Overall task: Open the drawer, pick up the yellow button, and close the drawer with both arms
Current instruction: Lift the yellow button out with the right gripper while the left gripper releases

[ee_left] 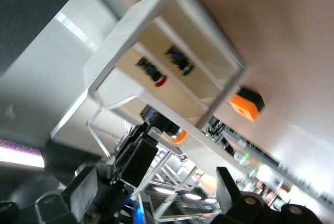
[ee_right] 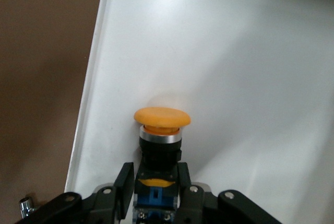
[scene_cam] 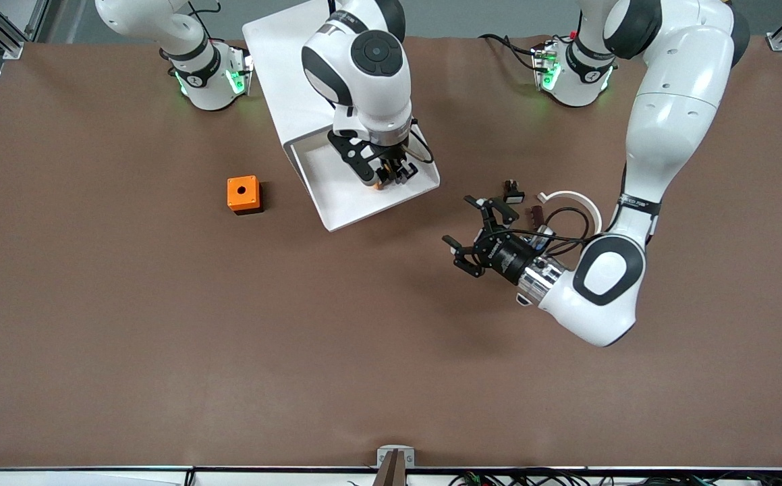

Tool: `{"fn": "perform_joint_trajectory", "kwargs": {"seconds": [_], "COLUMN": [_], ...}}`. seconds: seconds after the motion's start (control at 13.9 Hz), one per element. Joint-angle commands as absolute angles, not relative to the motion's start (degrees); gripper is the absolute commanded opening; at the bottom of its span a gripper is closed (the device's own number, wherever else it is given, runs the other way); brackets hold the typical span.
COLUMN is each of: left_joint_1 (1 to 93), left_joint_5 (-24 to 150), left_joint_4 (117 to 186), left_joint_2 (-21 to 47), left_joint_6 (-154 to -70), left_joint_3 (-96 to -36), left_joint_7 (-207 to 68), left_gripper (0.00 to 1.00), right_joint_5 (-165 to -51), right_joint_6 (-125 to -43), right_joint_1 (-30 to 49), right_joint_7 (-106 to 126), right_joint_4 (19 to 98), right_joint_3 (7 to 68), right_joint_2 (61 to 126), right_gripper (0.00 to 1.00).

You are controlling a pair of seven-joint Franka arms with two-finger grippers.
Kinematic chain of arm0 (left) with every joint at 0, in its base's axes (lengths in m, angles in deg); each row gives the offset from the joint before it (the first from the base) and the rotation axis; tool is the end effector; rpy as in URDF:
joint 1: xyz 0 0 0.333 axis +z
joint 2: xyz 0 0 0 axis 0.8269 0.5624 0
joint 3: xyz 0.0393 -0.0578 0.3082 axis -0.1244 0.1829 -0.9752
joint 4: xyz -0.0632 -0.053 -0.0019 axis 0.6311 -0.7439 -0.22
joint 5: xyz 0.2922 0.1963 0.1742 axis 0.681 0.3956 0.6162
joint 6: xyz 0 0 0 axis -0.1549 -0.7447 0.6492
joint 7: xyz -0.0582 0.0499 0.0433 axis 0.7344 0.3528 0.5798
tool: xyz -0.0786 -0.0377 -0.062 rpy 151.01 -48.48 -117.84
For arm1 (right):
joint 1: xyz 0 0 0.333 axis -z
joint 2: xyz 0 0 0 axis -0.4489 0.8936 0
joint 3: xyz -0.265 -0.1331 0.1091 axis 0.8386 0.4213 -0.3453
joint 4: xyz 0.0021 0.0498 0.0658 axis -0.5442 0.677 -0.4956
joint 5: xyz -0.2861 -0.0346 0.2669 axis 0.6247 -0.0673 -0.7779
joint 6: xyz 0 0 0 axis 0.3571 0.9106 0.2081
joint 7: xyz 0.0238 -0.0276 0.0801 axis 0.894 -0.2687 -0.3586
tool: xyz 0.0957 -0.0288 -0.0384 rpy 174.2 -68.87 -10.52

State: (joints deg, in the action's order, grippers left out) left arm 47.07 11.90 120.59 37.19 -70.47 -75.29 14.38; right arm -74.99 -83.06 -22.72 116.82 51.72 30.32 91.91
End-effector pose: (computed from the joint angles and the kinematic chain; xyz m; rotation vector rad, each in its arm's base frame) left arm 0.6425 -0.2825 0.2972 1.7626 1.5215 -1.8752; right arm 0.4196 0.5201 0.4074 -2.8000 1.3762 0.1007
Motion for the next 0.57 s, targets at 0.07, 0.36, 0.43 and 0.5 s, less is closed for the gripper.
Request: {"fn": "perform_joint_trajectory", "kwargs": {"seconds": [0.07,0.36,0.43,0.5], "left_joint_1": [44.71,43.57,42.61,42.25], "left_joint_5": [18.62,29.78,33.55,36.29], "left_joint_4": [118.53,118.70,118.79,118.97], "left_joint_2": [33.91,30.48,29.42,28.71], "left_joint_6": [-74.29,-81.67,-84.39,-86.50], "left_joint_3": [-78.87,-78.96,-78.87,-78.61], "left_joint_7": [-5.42,-13.12,-13.21,-13.47], "left_gripper": [1.00,1.00,1.00,1.00], "right_joint_5": [-75.44,-78.85,-79.31,-79.14], "right_joint_6": [-82.64,-75.73,-72.39,-70.27], "right_joint_1": [-22.90,-18.78,-16.94,-15.35], "right_joint_7": [116.81,110.07,106.12,101.21], "right_joint_4": [49.58,43.44,41.51,40.96], "right_joint_3": [30.82,30.91,30.99,31.08], "right_joint_2": [92.91,92.83,92.83,92.48], "right_gripper": [0.00,0.00,0.00,0.00]}}
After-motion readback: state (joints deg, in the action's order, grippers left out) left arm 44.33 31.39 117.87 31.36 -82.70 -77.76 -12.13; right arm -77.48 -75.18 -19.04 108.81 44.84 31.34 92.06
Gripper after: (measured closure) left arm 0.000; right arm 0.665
